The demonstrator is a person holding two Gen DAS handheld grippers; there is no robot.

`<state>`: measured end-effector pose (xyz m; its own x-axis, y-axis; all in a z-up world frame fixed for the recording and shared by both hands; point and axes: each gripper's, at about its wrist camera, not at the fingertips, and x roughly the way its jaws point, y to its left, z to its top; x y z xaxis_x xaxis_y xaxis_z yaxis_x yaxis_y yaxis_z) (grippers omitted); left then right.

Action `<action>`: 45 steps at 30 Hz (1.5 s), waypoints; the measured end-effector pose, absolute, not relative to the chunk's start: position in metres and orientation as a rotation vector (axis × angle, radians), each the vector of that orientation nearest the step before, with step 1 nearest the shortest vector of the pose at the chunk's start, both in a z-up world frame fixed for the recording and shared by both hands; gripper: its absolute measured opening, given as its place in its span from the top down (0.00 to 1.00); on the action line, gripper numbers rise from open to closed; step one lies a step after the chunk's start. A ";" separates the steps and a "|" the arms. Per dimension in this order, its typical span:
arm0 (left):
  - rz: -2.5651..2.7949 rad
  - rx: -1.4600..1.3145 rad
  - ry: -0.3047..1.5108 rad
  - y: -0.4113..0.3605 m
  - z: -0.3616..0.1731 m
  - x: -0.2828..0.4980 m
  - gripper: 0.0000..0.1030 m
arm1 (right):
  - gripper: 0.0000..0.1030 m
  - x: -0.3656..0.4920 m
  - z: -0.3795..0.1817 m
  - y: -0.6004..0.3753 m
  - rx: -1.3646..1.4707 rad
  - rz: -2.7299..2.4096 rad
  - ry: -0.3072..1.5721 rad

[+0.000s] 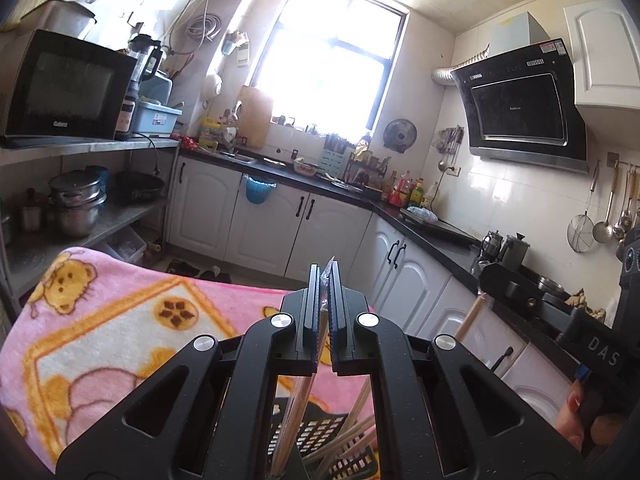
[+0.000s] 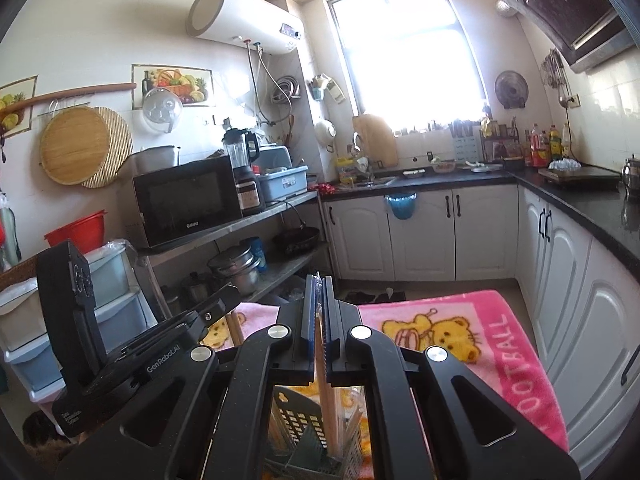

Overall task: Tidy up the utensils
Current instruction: 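Lower the chopsticks into the caddy and open both grippers, then withdraw both open grippers from the caddy toward the chopstick pile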

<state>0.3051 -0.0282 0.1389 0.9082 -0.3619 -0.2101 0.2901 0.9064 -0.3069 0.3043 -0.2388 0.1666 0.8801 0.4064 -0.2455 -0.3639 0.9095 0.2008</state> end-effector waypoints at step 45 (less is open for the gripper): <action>-0.378 -0.204 0.495 -0.031 0.085 0.285 0.65 | 0.64 0.268 0.074 -0.262 0.151 0.335 0.500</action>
